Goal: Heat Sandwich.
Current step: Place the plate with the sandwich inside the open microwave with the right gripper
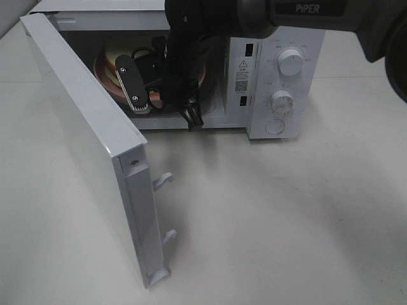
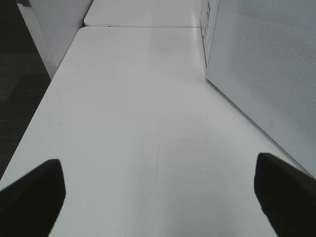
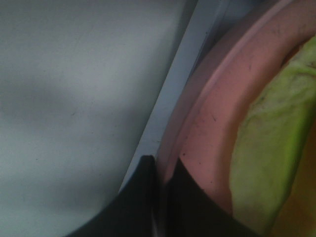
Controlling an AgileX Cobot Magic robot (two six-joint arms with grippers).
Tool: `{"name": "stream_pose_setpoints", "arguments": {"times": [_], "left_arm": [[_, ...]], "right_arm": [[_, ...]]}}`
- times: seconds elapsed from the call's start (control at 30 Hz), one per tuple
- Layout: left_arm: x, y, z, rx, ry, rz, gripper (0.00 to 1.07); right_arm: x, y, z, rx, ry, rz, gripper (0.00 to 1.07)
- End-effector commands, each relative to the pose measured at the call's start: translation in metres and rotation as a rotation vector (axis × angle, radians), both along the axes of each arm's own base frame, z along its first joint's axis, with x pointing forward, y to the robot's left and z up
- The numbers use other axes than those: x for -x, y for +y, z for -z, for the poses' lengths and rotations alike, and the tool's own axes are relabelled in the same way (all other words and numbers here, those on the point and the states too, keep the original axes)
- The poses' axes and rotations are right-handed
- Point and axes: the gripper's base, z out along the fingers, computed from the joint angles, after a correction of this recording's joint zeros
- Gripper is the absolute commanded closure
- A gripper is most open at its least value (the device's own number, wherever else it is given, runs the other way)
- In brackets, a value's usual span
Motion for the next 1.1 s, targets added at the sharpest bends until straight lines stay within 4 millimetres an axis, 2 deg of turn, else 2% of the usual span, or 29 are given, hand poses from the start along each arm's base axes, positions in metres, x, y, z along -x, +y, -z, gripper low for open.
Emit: {"name": "stream_pose_setpoints", "arguments": {"times": [0.03, 0.53, 0.93, 1.1], "left_arm": [[0.003, 0.000, 0.000, 0.001, -0.030, -0.005, 0.09], [0.003, 0.000, 0.000, 0.001, -0.030, -0.005, 0.09], [0.003, 0.000, 0.000, 0.001, -0.030, -0.005, 0.09], [0.003, 0.000, 0.000, 0.001, -0.030, -0.005, 0.09]], "right_arm": [[-0.007, 0.000, -0.006, -0.021, -0.038, 0.010, 1.06], [-0.030, -0.009, 0.002, -0.052, -0.096, 0.035, 1.04], [-0.031, -0.007, 0.014, -0.029, -0.093, -0.003, 1.01], [-0.031, -0.007, 0.013, -0.031, -0.093, -0.001, 0.94]]}}
